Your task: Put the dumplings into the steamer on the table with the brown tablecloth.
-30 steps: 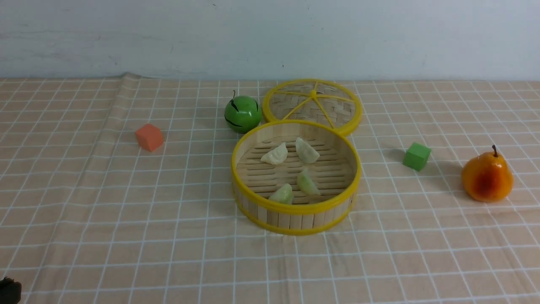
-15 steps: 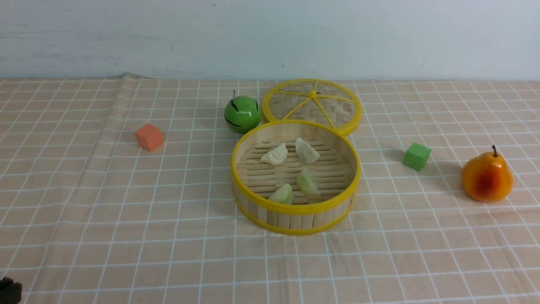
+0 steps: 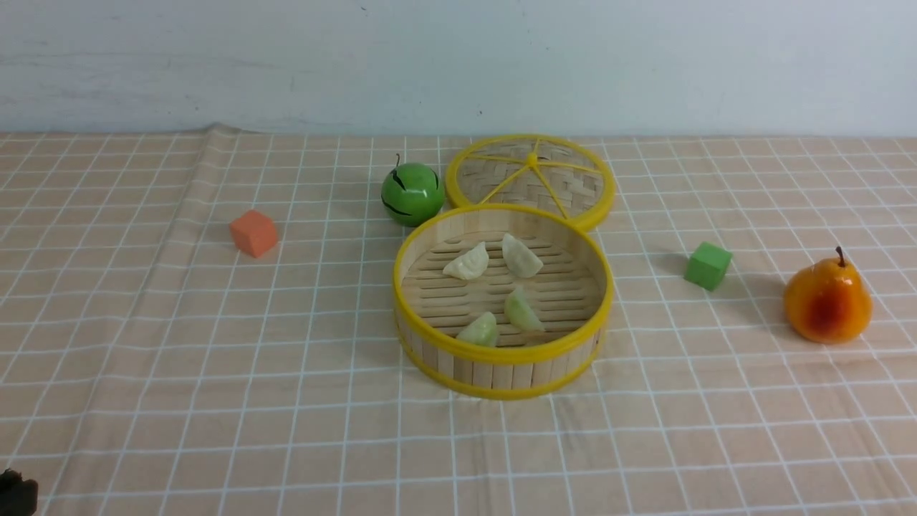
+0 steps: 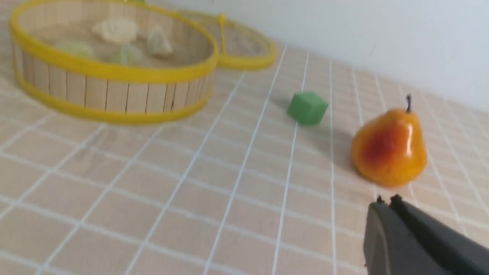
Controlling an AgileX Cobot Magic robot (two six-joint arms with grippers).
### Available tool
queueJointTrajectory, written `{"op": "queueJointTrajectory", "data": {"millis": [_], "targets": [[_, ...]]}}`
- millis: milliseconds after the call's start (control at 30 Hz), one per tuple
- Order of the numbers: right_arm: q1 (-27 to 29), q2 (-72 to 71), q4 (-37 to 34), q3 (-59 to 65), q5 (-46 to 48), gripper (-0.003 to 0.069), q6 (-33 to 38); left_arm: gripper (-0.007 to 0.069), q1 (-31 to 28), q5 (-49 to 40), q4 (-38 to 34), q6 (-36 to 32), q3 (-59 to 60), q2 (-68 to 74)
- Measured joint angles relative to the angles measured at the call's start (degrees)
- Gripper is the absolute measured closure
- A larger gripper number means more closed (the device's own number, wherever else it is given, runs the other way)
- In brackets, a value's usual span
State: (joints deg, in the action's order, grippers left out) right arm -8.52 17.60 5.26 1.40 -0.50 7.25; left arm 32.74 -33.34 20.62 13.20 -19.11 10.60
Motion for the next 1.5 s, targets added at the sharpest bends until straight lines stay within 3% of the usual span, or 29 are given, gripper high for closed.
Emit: {"op": "queueJointTrajectory", "data": {"millis": [167,267,367,1233,1500], "targets": [[1.96,-5.54,0.0,0.0,11.35,0.0659,0.0,0.0586,0.0,-0.05,0.0,0.0,0.0,0.0],[5.9,-14.27,0.0,-0.09,20.63,0.0657,0.34,0.0585,0.0,-0.05,0.0,0.0,0.05,0.06],[7.7,-17.76,-0.19,-0.58,23.61,0.0655,0.4,0.0582,0.0,-0.01,0.0,0.0,0.06,0.11],[7.81,-18.17,-1.71,-0.76,24.19,0.0632,0.36,0.0554,0.0,-0.14,0.0,0.0,0.06,0.17],[7.81,-18.17,-1.55,-0.76,24.19,0.068,-2.18,0.0551,0.0,-0.14,0.0,0.0,0.06,0.17]]}}
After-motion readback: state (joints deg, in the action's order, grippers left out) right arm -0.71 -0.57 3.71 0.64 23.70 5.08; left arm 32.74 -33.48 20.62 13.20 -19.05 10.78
